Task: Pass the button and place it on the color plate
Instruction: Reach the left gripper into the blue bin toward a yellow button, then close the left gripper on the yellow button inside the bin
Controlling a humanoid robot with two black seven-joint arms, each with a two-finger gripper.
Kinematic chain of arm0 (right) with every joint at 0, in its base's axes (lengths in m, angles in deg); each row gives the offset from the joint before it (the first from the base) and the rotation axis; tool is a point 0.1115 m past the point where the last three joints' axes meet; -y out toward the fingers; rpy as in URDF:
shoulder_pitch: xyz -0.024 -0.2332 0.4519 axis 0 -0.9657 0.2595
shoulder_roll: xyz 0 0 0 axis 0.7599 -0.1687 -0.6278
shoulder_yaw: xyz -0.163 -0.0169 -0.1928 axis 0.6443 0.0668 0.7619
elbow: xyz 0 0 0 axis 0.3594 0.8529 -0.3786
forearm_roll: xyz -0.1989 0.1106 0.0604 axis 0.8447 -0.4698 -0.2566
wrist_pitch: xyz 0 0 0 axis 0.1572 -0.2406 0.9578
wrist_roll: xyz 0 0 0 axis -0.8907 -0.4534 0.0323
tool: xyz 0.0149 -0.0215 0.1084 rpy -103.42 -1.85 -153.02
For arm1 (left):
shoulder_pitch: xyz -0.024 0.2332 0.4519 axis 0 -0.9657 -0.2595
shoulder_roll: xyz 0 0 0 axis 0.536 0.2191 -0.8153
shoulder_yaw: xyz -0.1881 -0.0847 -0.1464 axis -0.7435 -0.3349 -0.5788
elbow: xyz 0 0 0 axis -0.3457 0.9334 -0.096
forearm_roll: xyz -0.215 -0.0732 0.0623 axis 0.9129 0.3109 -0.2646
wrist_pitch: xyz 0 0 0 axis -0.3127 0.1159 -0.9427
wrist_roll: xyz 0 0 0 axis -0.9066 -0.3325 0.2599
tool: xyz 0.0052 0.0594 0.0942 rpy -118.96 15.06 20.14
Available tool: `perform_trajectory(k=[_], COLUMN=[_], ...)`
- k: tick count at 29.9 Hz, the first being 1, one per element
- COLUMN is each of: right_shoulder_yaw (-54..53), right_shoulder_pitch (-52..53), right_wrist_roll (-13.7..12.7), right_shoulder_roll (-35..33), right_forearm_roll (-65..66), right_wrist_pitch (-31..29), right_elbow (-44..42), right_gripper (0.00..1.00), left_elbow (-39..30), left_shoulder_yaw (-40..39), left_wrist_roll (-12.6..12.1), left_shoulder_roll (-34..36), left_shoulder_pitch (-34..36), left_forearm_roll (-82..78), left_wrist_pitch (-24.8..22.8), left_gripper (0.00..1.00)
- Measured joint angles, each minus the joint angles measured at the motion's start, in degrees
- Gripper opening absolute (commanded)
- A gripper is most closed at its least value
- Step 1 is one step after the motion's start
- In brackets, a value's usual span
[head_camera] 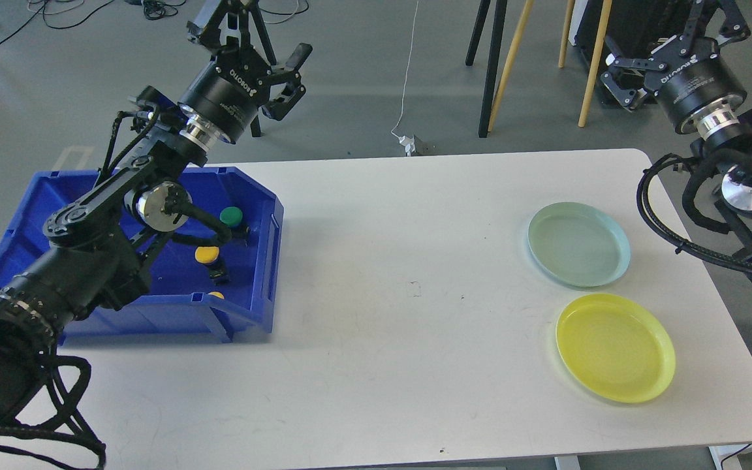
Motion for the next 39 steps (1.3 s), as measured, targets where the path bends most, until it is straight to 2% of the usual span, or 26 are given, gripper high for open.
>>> perform_trajectory(k=[3,6,8,12,15,21,28,39], right_shoulder_yaw=[0.9,1.1,1.1,1.2,1.2,1.1,1.1,1.2], right_shoulder_pitch=[-1.1,-1.5,-1.9,-3.2,-4.3,-5.5,-6.5,-6.9], right_wrist_roll=[0.0,0.0,0.0,0.0,0.0,0.0,0.0,0.0], right_shoulder_roll=[-1.0,-2.7,-3.4,-3.9,-3.9,-3.9,-4.3,-4.4], right_forearm_roll=[-0.1,-0.1,-0.1,-0.1,-0.1,-0.1,-0.1,-0.1], right_wrist_pitch=[0.0,0.0,0.0,0.0,0.0,0.0,0.0,0.0], right_elbow=[0.3,0.1,0.0,-0.1,-0.1,-0.1,-0.2,-0.1], right_gripper=[1.00,1.00,1.00,1.00,1.00,1.00,1.00,1.00], left_elbow=[-8.1,-12.4,-13.0,-13.2,-12.4,-6.8,1.1,9.6], left_shoulder_yaw=[5.4,20.3,31.3,49.9,57.4,62.9,63.1,62.8], left_wrist_roll=[0.0,0.0,0.0,0.0,0.0,0.0,0.0,0.0], left_shoulder_roll=[8.7,18.7,22.6,25.4,25.3,22.4,18.0,11.8], left_shoulder_pitch=[2.8,11.5,18.1,28.4,30.8,28.2,24.2,19.4], left_forearm_roll=[-4.4,-13.5,-21.9,-45.4,-62.9,-73.7,-75.8,-75.2], left_wrist_pitch=[0.0,0.0,0.0,0.0,0.0,0.0,0.0,0.0], left_gripper=[1.00,1.00,1.00,0.99,0.99,0.98,0.99,0.96])
